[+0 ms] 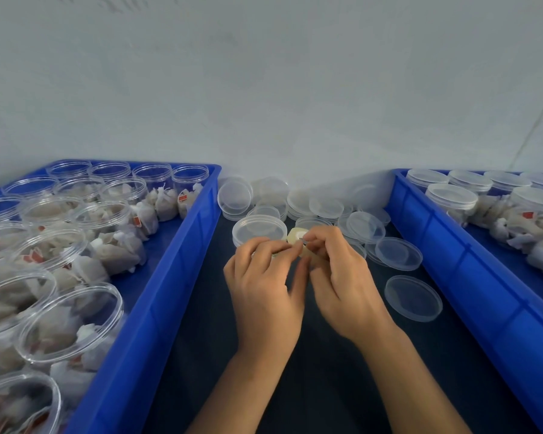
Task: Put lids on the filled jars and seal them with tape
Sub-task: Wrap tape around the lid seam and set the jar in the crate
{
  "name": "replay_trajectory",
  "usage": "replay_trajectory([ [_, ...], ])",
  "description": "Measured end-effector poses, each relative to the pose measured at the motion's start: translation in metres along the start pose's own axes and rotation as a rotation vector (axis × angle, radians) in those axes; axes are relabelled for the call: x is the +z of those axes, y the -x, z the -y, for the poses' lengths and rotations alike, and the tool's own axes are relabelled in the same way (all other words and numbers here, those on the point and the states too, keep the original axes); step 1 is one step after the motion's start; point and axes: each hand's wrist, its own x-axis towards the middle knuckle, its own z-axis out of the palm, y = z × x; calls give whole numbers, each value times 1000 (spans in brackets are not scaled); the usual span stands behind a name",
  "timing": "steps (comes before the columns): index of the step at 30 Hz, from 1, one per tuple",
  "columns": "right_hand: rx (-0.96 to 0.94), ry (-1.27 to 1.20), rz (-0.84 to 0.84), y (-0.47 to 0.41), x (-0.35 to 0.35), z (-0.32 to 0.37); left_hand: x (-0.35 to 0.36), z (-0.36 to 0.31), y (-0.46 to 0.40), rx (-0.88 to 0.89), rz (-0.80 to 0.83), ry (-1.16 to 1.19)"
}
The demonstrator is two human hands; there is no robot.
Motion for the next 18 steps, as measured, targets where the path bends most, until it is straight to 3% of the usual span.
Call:
replay_trajectory([
  [12, -8, 46, -33, 1, 3, 3, -2, -6, 2, 9, -50, -1],
  [18, -54, 65, -45, 2, 4, 4, -5, -6, -1, 5, 4, -18],
])
